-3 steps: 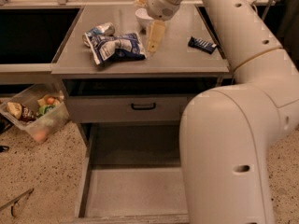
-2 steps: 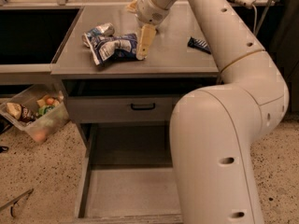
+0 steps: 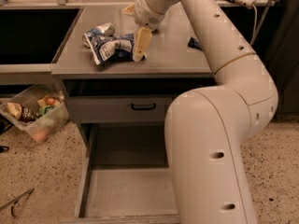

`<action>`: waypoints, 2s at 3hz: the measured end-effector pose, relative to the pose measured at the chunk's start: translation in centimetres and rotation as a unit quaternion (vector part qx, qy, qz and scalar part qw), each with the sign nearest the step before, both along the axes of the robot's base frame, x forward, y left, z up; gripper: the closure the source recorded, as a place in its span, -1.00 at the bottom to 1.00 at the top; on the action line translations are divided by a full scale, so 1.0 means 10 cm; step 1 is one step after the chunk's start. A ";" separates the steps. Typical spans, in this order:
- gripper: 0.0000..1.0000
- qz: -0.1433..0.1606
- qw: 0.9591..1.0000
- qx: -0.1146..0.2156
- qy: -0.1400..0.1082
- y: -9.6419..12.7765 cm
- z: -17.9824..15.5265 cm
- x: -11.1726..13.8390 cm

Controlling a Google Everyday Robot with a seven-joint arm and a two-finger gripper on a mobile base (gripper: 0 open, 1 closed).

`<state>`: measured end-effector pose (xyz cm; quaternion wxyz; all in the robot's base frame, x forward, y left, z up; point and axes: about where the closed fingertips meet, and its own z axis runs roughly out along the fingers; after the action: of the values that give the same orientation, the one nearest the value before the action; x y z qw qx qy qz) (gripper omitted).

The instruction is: Place blue chip bag into middle drawer

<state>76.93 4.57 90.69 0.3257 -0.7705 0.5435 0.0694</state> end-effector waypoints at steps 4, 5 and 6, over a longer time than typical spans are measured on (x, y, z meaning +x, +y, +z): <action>-0.16 0.024 0.998 0.026 0.042 0.44 -0.59 0.26; 0.31 0.024 0.999 0.026 0.042 0.44 -0.57 0.26; 0.77 0.042 0.998 0.043 0.029 0.46 -0.42 0.18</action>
Offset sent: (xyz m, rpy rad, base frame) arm 0.0582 0.0405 -0.0535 0.0571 0.0691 0.0455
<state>78.74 9.19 86.51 0.3390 -0.7760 0.5161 0.1289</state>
